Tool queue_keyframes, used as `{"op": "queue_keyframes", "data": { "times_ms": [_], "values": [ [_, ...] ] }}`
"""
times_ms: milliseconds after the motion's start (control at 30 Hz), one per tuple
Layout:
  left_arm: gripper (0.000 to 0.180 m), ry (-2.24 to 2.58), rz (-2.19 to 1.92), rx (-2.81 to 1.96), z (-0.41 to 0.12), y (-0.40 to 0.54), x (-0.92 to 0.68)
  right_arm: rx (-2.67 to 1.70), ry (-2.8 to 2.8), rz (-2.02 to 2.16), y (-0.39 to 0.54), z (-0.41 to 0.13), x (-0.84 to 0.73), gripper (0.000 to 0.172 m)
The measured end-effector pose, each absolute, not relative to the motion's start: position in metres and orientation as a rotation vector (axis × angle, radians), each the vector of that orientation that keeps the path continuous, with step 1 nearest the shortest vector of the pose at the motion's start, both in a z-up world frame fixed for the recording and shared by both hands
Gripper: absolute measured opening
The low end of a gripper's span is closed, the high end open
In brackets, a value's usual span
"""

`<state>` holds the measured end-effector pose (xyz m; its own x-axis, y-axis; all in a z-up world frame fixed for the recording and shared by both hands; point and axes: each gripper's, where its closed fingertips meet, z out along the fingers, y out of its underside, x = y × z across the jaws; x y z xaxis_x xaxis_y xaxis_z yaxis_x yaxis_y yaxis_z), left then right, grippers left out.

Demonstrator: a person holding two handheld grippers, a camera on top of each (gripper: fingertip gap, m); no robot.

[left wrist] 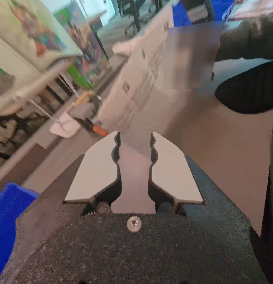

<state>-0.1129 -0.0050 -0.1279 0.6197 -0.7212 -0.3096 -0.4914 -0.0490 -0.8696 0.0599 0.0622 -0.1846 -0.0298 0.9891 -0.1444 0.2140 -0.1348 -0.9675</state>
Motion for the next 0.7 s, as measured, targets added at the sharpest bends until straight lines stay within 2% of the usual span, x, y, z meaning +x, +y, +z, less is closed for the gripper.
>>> {"op": "queue_keyframes", "data": {
  "times_ms": [100,200,300,367,433,700],
  "values": [
    [0.048,1.049,-0.213,-1.816,-0.167,0.004,-0.105,-1.418,-1.341,1.362,0.059,-0.183,0.066,0.000],
    [0.053,1.100,-0.347,-1.867,-0.190,0.004,-0.081,-1.363,-1.316,1.462,0.056,-0.176,0.073,0.000],
    [0.020,1.149,-0.504,-1.778,-0.191,-0.003,-0.058,-1.329,-1.307,1.510,0.052,-0.169,0.081,0.000],
    [0.007,1.160,-0.523,-1.713,-0.189,-0.004,-0.051,-1.316,-1.310,1.519,0.050,-0.166,0.088,0.000],
    [0.000,1.183,-0.551,-1.664,-0.187,-0.007,-0.045,-1.316,-1.324,1.501,0.048,-0.165,0.093,0.000],
    [0.000,1.217,-0.566,-1.637,-0.188,0.001,-0.028,-1.309,-1.428,1.379,0.037,-0.176,0.068,0.000]
  ]
}}
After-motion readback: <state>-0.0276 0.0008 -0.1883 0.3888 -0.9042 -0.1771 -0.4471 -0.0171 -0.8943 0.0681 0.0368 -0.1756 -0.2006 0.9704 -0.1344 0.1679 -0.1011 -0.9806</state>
